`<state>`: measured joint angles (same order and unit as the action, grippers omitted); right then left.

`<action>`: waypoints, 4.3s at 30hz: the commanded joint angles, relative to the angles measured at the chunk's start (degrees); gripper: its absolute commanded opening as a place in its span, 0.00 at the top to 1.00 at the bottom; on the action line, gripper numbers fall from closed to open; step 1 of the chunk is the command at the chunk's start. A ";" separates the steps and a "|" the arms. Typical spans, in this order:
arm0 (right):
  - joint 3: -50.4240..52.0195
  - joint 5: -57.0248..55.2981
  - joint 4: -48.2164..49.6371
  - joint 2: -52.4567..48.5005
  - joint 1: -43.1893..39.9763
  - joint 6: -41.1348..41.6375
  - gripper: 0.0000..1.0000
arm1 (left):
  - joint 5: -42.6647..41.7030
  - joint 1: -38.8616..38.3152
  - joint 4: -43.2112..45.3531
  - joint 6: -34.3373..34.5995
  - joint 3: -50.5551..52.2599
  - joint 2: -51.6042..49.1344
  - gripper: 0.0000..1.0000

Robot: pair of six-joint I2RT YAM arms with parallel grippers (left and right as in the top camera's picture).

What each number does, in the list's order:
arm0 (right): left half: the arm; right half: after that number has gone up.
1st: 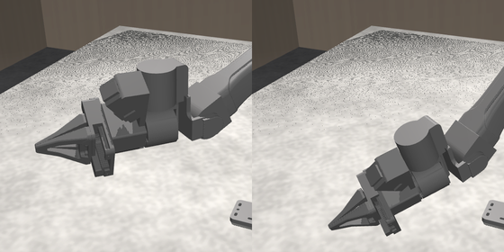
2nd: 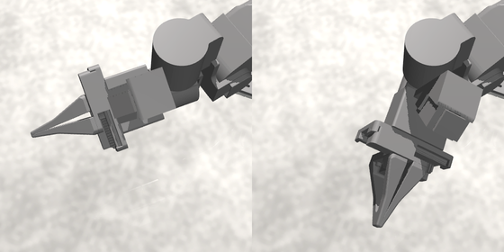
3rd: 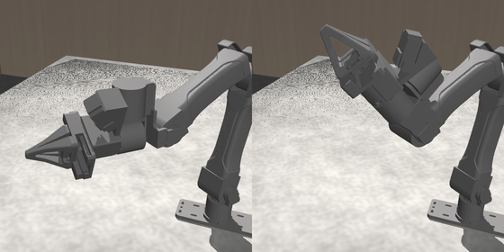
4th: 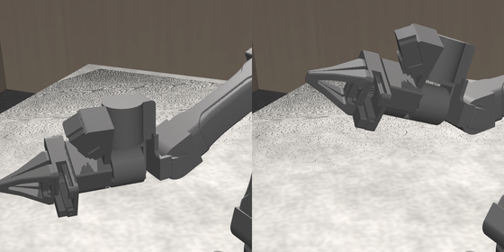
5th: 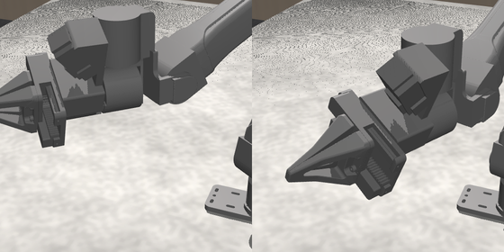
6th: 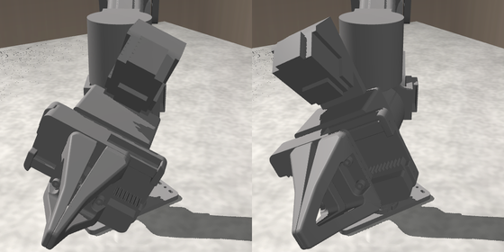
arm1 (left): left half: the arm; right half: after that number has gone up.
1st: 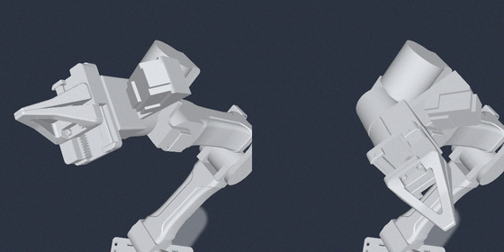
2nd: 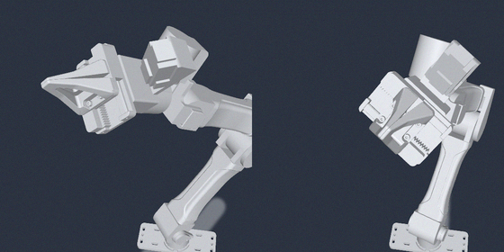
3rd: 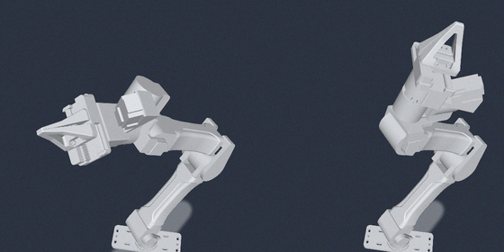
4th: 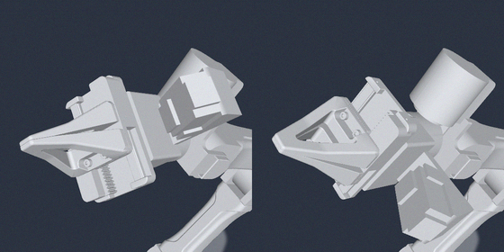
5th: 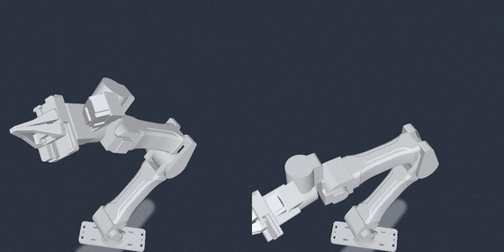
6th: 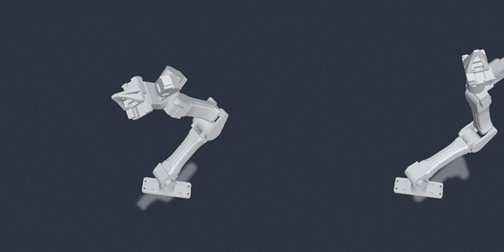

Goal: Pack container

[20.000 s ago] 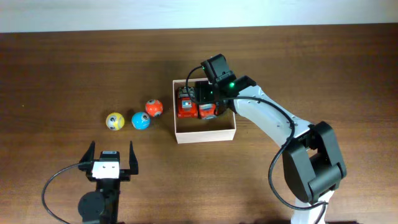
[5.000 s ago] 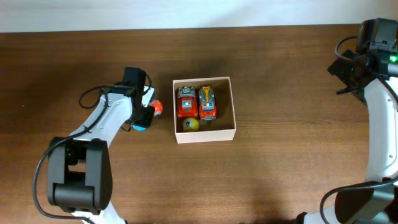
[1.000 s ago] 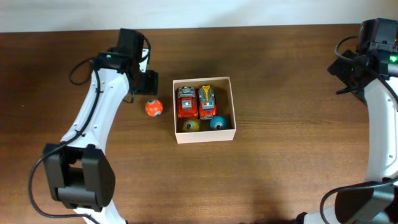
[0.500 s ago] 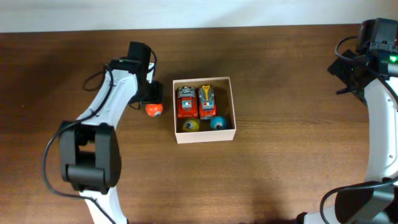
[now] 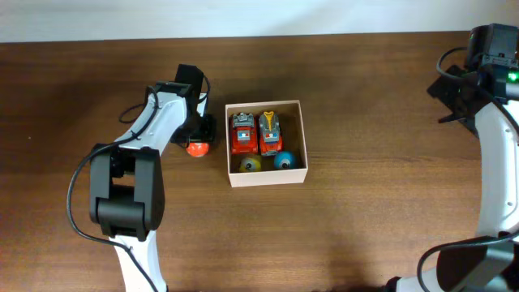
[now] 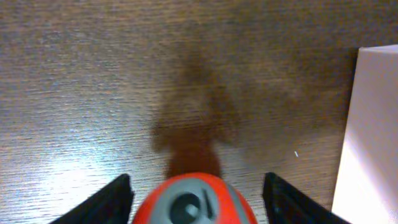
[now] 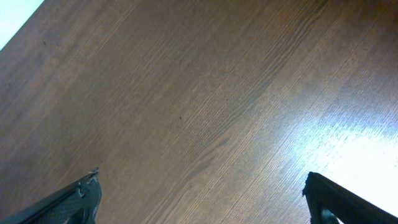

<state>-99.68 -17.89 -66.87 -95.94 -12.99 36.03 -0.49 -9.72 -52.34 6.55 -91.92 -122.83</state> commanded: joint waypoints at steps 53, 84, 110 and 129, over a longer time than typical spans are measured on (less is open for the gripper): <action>-1.01 -0.11 0.00 0.96 -0.15 0.44 0.01 | -4.09 -16.68 -29.97 -17.73 -31.67 -0.59 0.64; -1.01 -0.11 0.00 0.96 -0.15 0.44 0.01 | 6.64 -13.00 -43.21 4.48 -24.81 12.37 0.58; -1.01 -0.11 0.00 0.96 -0.15 0.42 0.01 | 1.66 -26.29 -20.39 12.39 24.48 37.24 0.47; -1.01 -0.11 0.00 0.96 -0.15 0.44 0.01 | -9.84 -40.54 -20.65 25.11 35.30 37.24 0.30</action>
<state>-99.68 -17.89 -66.87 -95.94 -12.99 36.01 -8.38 -48.05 -72.97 27.83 -58.52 -86.78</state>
